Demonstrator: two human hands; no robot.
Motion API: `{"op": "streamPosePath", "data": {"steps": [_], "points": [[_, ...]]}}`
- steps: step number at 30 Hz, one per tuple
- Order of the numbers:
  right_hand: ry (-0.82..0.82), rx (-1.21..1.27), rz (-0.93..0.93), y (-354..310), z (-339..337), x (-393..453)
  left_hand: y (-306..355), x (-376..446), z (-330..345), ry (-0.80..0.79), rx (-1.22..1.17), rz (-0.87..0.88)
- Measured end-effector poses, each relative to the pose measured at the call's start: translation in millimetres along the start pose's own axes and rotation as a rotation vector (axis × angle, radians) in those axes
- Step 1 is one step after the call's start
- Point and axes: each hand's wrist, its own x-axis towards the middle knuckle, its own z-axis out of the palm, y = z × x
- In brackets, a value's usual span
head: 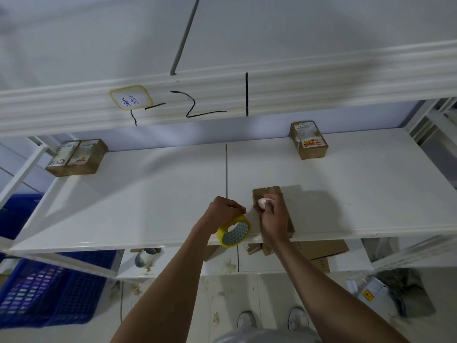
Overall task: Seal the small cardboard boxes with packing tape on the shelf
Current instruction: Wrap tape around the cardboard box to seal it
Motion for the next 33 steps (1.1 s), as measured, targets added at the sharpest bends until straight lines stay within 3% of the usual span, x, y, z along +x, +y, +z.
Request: {"op": "streamPosePath", "data": {"steps": [6,11,17,21,23,27,33], "points": [[-0.045,0.059,0.003,0.5,0.5,-2.2,9.0,-11.0,4.8,0.04,0.0,0.012],[-0.039,0.088,-0.003,-5.4,0.3,-5.9,3.9,-21.3,-19.9,0.177,-0.04,0.005],[-0.024,0.482,0.348,-25.5,-5.9,8.4,12.0,-39.7,-49.5,0.214,-0.324,0.057],[0.014,0.587,0.398,-42.0,-25.6,28.7,15.3,-45.7,-32.0,0.181,-0.459,0.08],[0.083,0.438,0.33,-41.5,-44.5,40.9,15.7,-47.0,-24.4,0.169,-0.517,0.086],[0.149,-0.322,0.134,-22.9,-92.4,52.6,16.2,-48.0,-12.5,0.159,-0.575,0.081],[0.059,-0.611,0.109,0.8,-115.2,53.0,15.6,-47.4,2.4,0.137,-0.6,0.063]]}}
